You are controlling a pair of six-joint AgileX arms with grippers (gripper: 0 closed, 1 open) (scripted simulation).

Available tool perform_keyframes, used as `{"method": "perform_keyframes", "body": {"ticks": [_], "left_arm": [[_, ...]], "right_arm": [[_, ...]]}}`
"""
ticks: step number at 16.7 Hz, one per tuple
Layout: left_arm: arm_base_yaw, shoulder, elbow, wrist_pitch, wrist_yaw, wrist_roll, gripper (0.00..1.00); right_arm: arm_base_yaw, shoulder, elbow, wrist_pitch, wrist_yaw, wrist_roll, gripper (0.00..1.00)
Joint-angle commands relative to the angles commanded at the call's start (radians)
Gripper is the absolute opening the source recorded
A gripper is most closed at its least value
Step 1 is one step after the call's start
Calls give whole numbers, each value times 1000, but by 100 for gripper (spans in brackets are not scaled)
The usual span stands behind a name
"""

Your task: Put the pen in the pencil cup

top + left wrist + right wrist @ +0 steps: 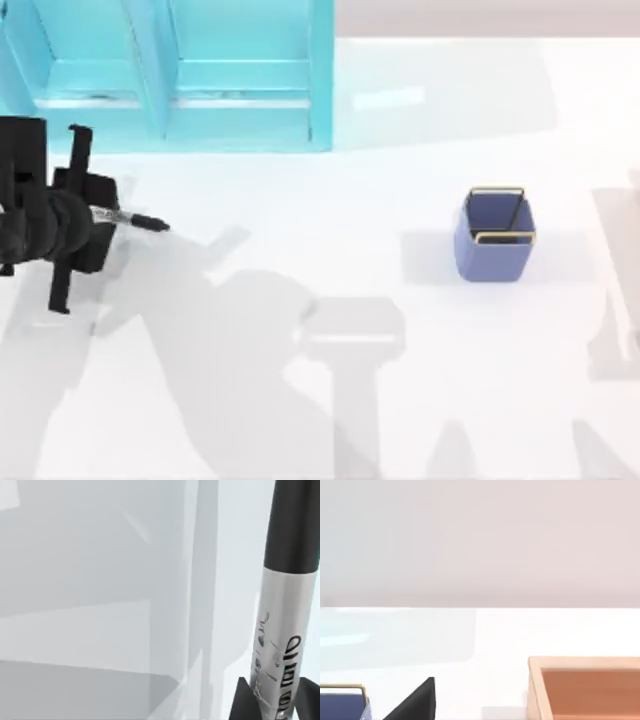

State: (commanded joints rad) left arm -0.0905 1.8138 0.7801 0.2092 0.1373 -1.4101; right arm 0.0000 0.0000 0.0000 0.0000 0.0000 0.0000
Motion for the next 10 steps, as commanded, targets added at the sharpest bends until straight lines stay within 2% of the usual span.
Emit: {"method": "perform_keyframes", "body": {"ticks": [10], "left_arm": [[-36, -698, -110, -529, -24, -26, 0]], "right_arm": [[0, 0, 0, 0, 0, 0, 100]]}}
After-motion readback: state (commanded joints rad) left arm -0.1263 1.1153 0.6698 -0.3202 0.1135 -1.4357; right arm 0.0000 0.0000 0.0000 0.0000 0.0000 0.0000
